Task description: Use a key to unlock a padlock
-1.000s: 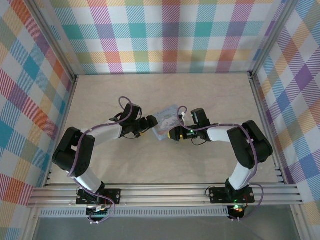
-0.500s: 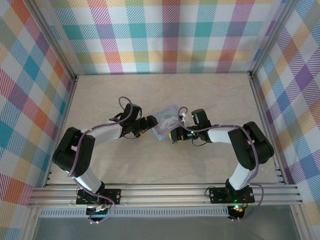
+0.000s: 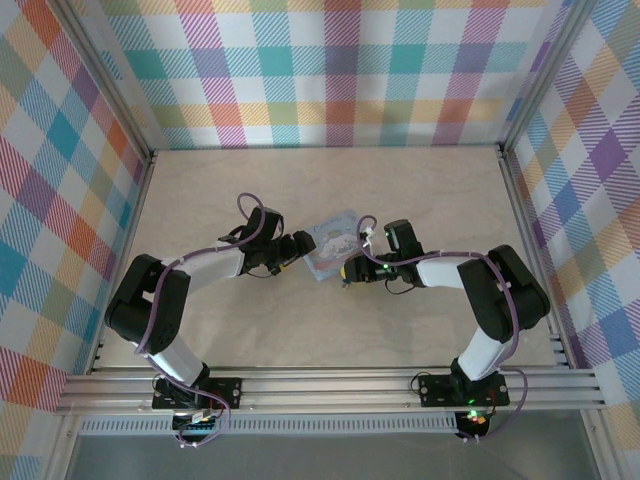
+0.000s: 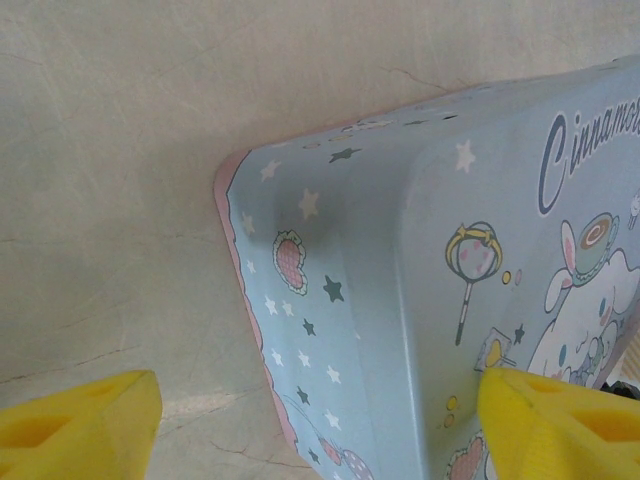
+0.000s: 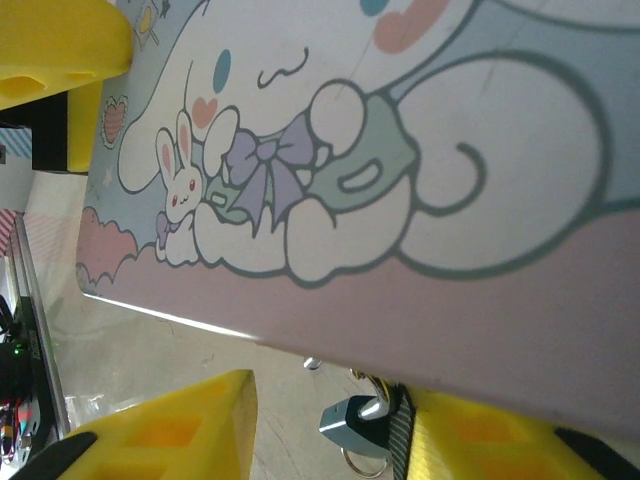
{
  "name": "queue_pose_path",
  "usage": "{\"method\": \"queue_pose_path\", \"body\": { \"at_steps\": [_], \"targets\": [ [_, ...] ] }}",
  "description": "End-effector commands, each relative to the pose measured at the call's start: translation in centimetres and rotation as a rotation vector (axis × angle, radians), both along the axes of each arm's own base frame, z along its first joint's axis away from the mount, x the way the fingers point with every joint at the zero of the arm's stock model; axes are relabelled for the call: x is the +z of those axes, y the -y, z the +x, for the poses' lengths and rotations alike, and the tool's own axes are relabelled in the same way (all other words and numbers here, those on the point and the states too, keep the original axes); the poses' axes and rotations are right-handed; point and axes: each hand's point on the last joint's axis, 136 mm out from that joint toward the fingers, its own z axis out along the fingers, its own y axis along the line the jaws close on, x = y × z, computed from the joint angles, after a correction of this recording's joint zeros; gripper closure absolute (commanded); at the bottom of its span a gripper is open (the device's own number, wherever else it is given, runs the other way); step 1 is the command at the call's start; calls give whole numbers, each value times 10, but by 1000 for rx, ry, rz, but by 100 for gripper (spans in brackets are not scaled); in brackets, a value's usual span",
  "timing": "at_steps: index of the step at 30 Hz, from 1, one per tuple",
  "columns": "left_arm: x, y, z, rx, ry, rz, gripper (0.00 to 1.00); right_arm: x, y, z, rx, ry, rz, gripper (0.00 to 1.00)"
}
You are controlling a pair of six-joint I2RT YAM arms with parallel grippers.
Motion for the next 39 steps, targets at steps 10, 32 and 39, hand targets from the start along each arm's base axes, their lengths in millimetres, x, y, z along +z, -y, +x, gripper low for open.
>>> {"method": "queue_pose_path", "body": {
  "at_steps": [10,32,39],
  "targets": [
    [-13,-13,-9,22,-52,55,18,9,-2,-3,14,28,12,72],
    [-12,-16,-9,24,-48,67,18,2,5,0,-38,13,-18,98],
    [-13,-17,-10,23,-47,72,18,-1,12,1,-74,-5,-23,100]
  ]
}}
